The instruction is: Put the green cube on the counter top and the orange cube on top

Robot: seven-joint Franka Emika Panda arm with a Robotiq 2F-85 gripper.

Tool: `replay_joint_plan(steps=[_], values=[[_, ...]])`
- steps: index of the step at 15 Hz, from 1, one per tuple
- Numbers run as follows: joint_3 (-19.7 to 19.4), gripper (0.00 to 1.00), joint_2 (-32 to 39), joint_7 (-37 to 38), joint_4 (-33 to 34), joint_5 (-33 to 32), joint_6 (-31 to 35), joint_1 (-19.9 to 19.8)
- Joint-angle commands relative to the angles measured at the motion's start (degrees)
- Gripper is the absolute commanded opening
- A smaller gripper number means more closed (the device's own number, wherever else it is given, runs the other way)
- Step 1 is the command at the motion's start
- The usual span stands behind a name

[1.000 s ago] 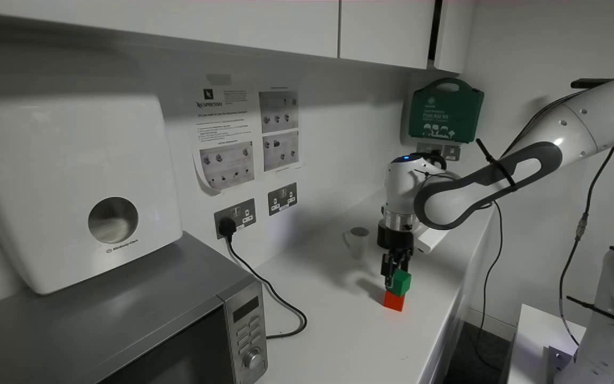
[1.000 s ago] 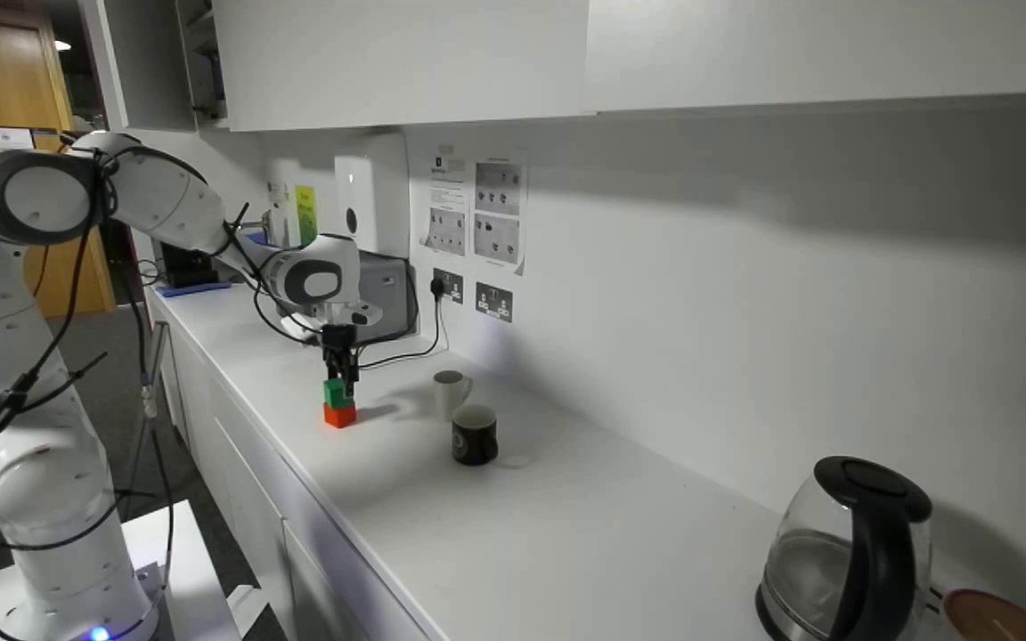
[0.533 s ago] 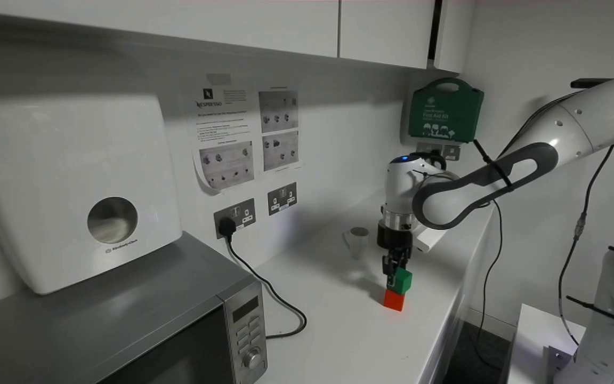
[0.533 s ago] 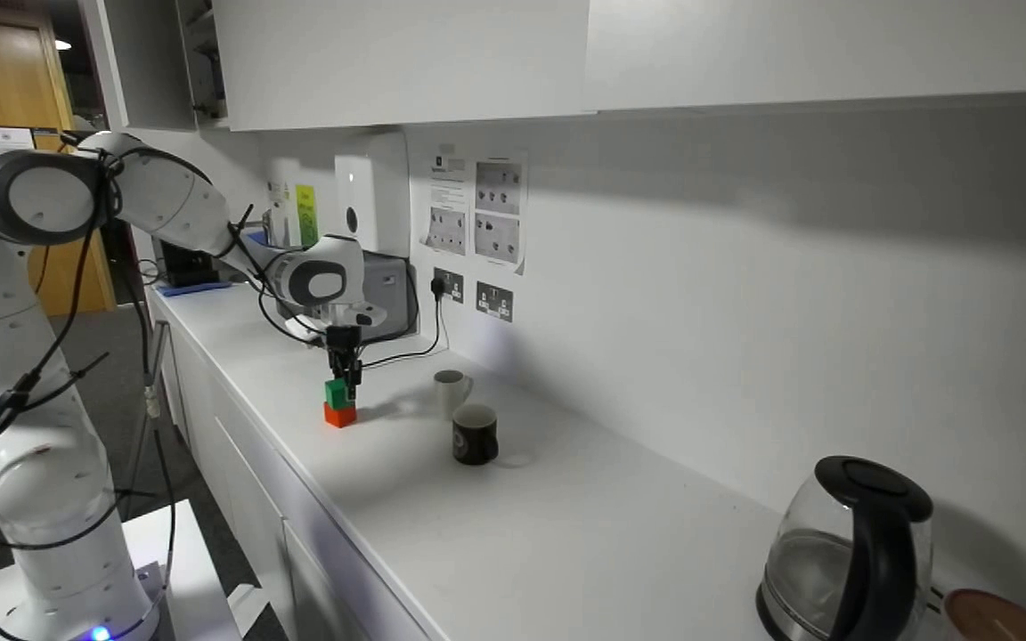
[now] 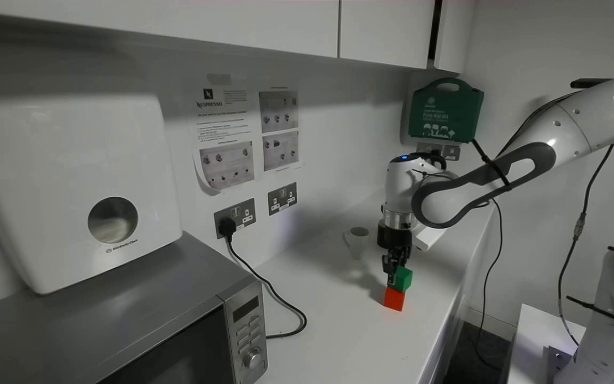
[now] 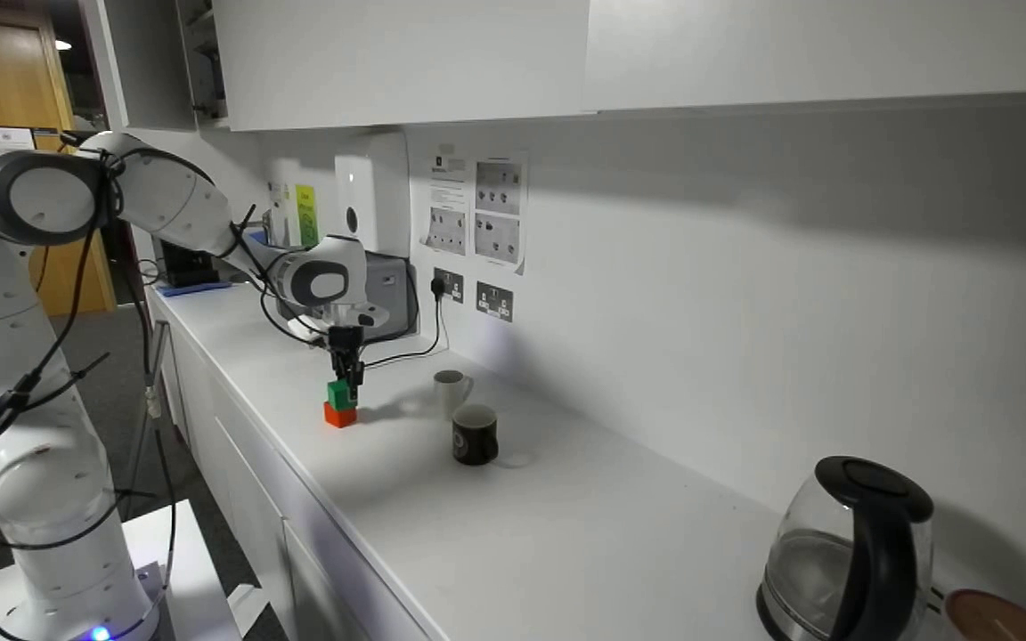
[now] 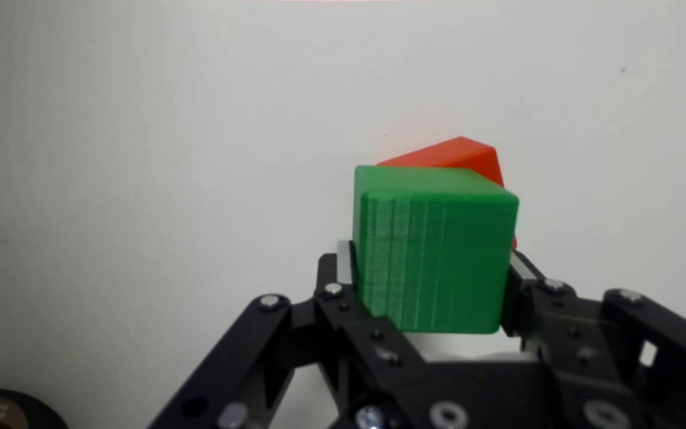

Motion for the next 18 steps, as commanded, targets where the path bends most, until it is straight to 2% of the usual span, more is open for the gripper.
replay_joint_plan(steps=[1,7,18], values=[[-1.9,0.31,-2.37,-1.4,-0.06,1.19,-1.19,-1.37],[-5.07,0.31,-3.1,-1.18,-0.2,2.65,-0.82,-3.6],[-6.67,0.31,0.71,-1.59,-3.64,3.18,1.14,-4.63]])
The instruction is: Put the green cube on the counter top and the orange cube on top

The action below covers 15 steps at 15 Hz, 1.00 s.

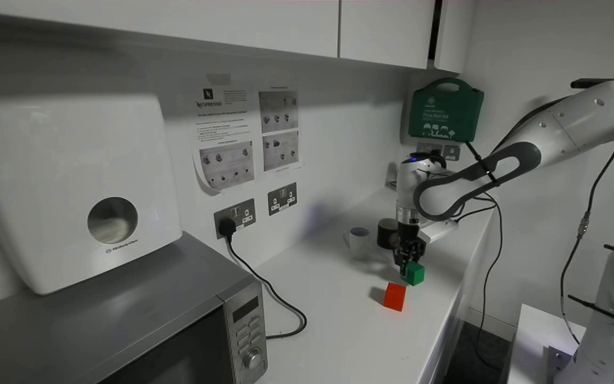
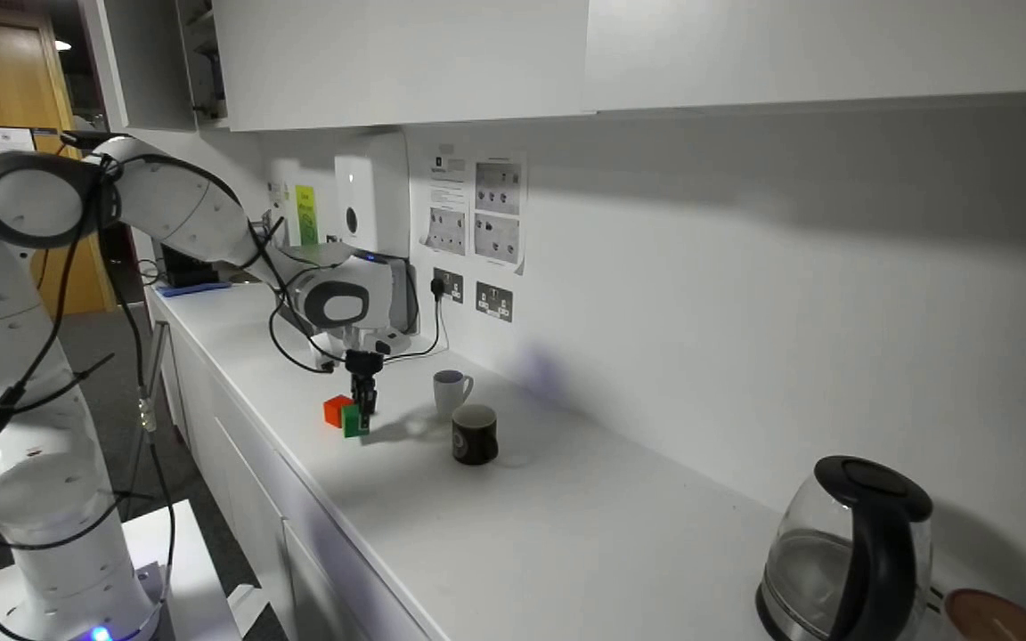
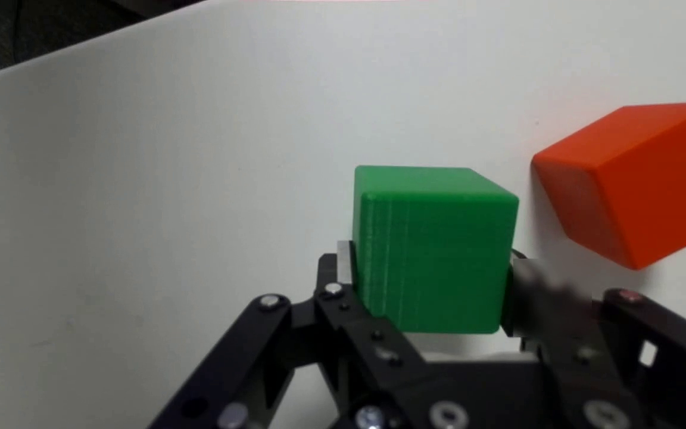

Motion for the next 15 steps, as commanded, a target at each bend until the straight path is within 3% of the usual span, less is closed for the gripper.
replay_joint_plan(steps=[1,13,14,15], values=[[-0.38,0.31,0.32,-1.55,-0.69,1.35,1.31,-0.86],[-0.67,0.31,3.84,0.29,-0.53,-1.62,5.84,-1.69],[-0.69,0.49,3.81,0.24,-0.56,-1.57,5.74,-1.68],[-0.68,0.81,3.78,0.43,-0.58,-1.76,5.75,-1.67]])
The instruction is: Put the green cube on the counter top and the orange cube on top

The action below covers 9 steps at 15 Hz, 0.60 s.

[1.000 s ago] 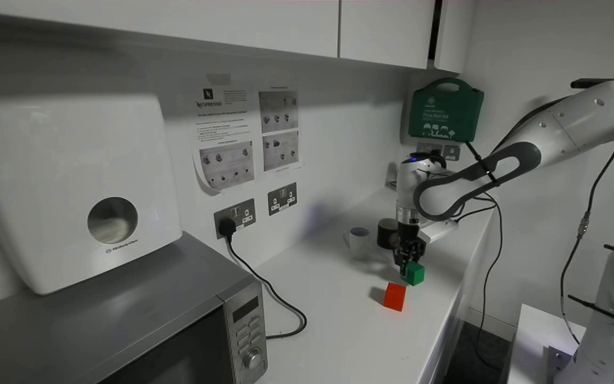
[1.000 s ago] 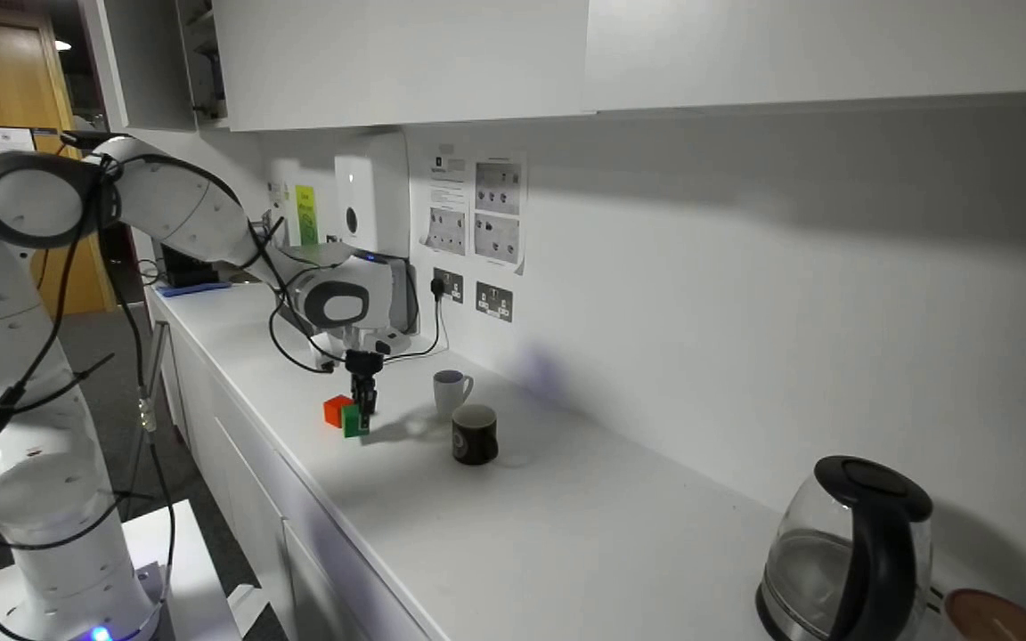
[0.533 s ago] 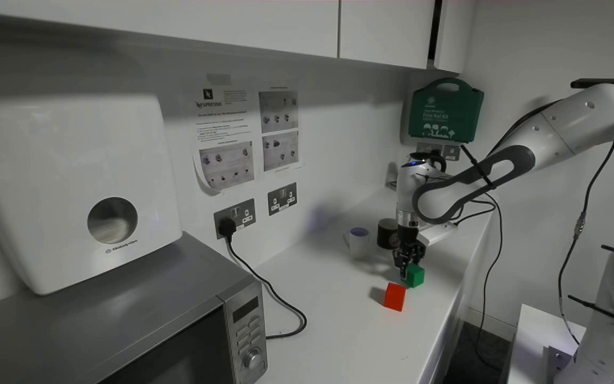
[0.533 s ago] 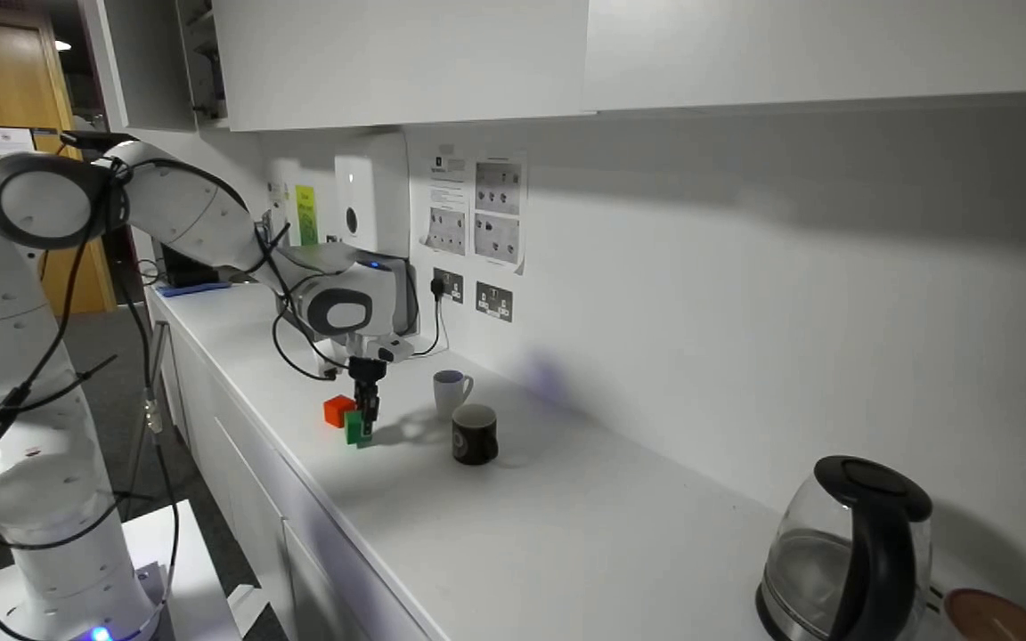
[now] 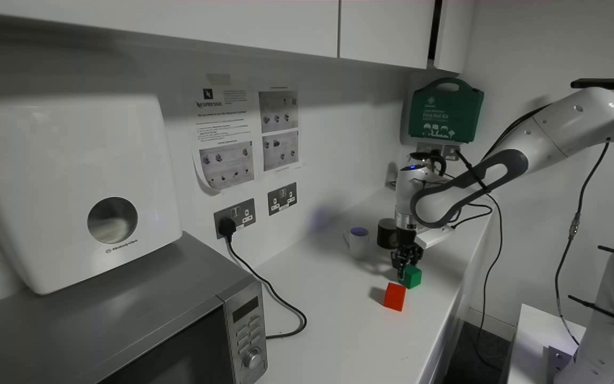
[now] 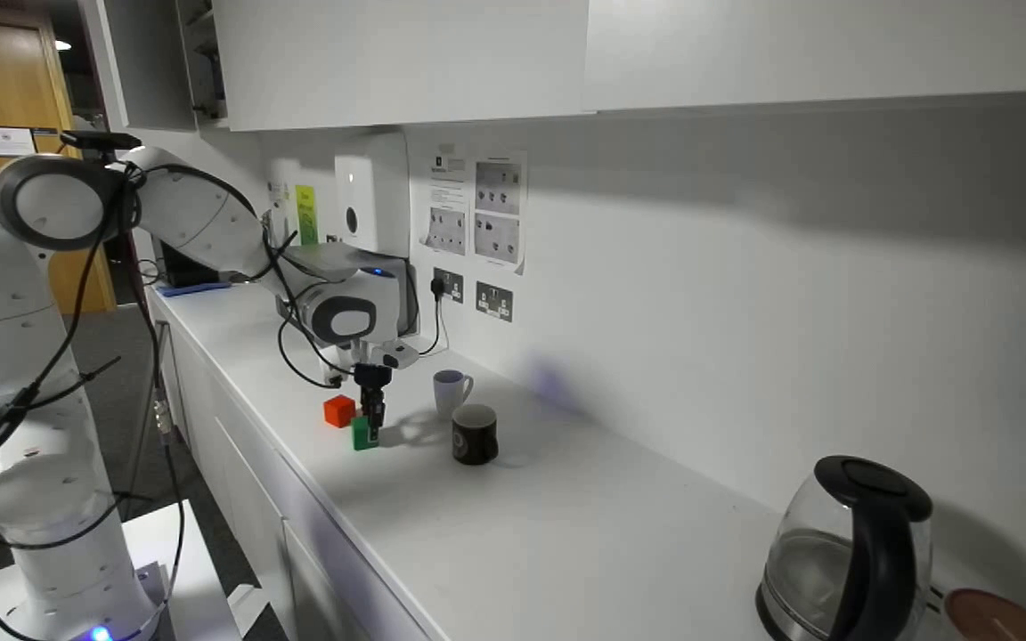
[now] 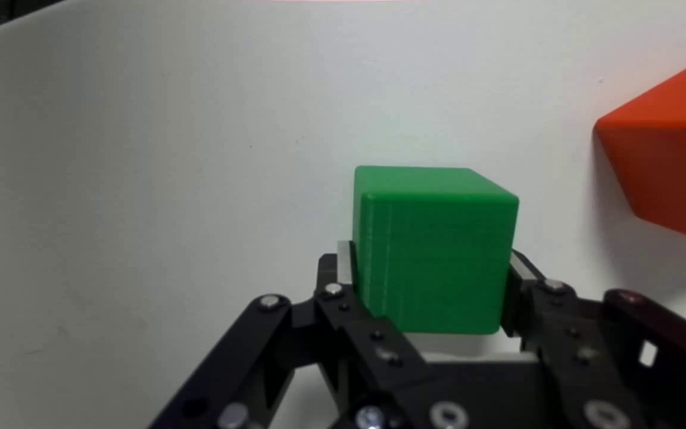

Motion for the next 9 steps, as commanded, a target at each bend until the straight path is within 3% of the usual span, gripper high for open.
replay_joint_plan(steps=[1,3,4,9], values=[[-0.17,0.83,0.2,0.44,-0.29,-1.25,0.95,-0.43],[-0.13,0.97,0.24,0.31,-0.32,-0.95,0.68,-0.35],[-0.12,1.0,0.26,0.31,-0.34,-0.94,0.58,-0.33],[0.58,1.0,-3.42,0.19,-1.74,0.39,-1.25,0.45]])
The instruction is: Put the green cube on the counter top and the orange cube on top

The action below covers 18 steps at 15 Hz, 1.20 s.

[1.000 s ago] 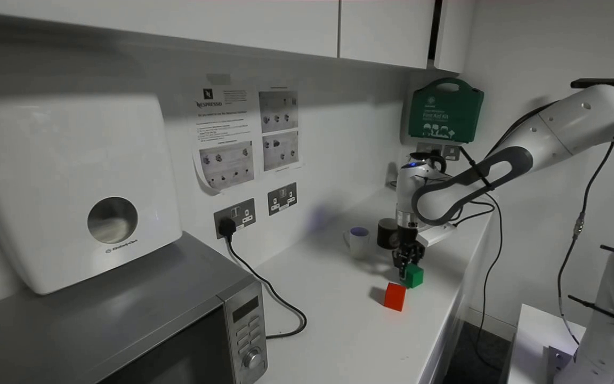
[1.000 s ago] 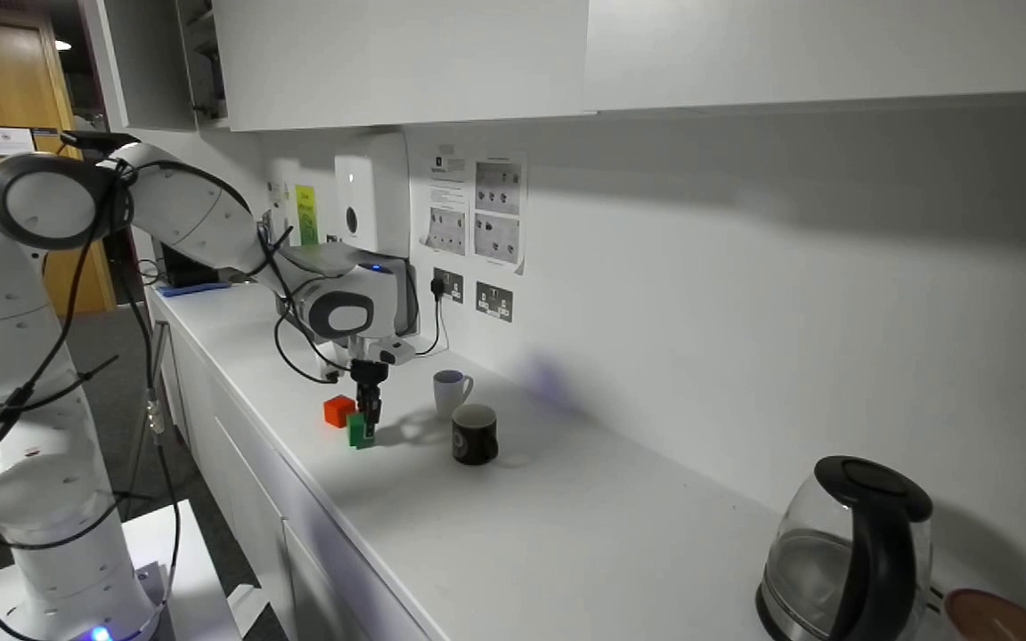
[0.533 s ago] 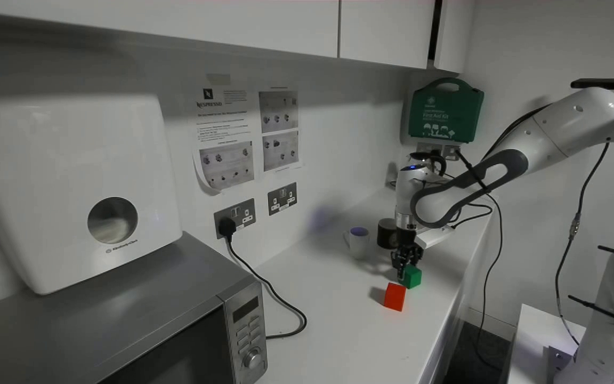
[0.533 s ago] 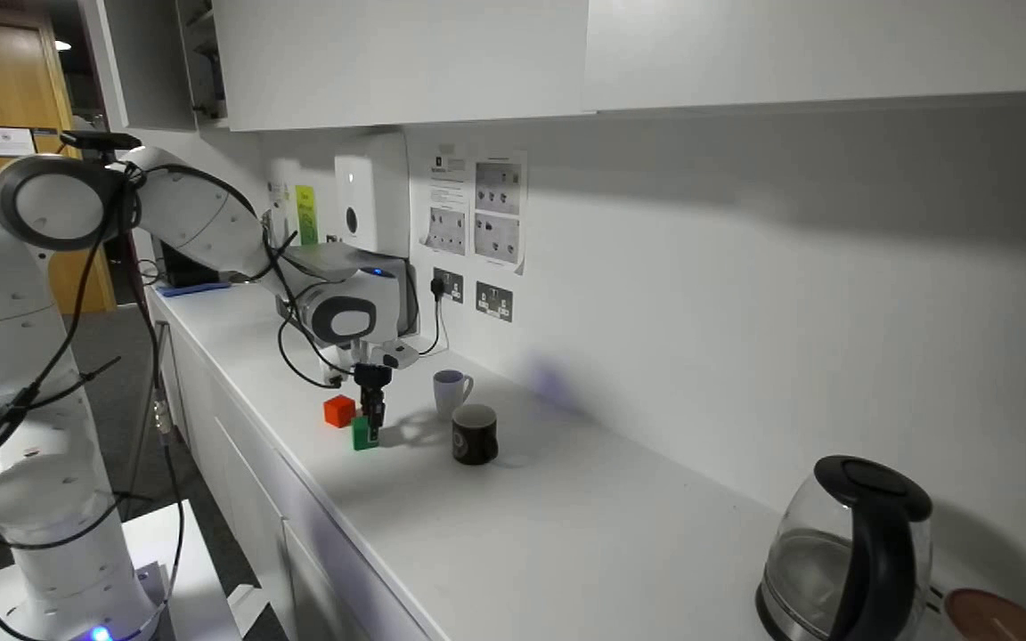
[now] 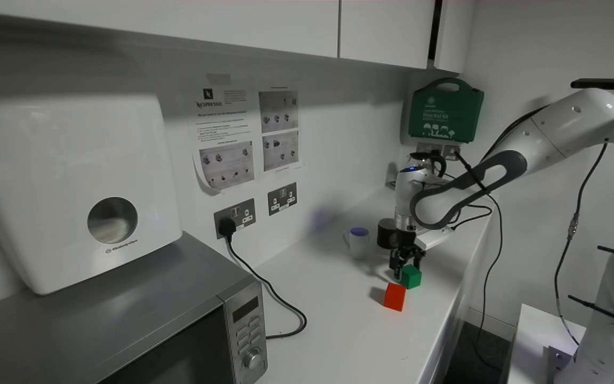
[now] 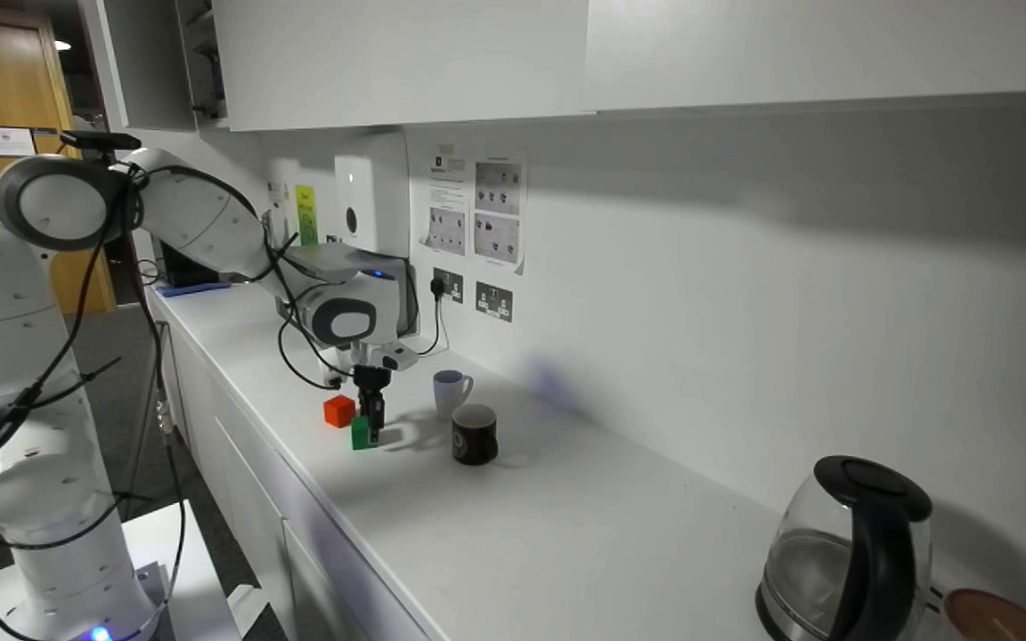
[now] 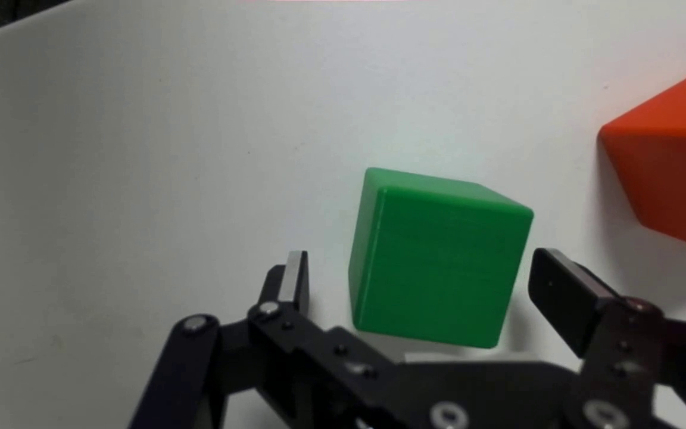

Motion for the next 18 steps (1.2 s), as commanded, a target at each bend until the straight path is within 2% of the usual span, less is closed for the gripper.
replay_joint_plan(steps=[1,11,14,18], values=[[0.8,1.0,-4.95,0.2,-2.08,0.74,-1.53,0.55],[5.4,1.0,-22.47,-1.01,-6.48,1.48,-9.91,3.53],[6.46,1.0,-23.84,-3.16,-5.69,2.34,-10.33,5.36],[7.5,1.0,-21.16,-7.16,-3.92,2.26,-10.17,7.52]])
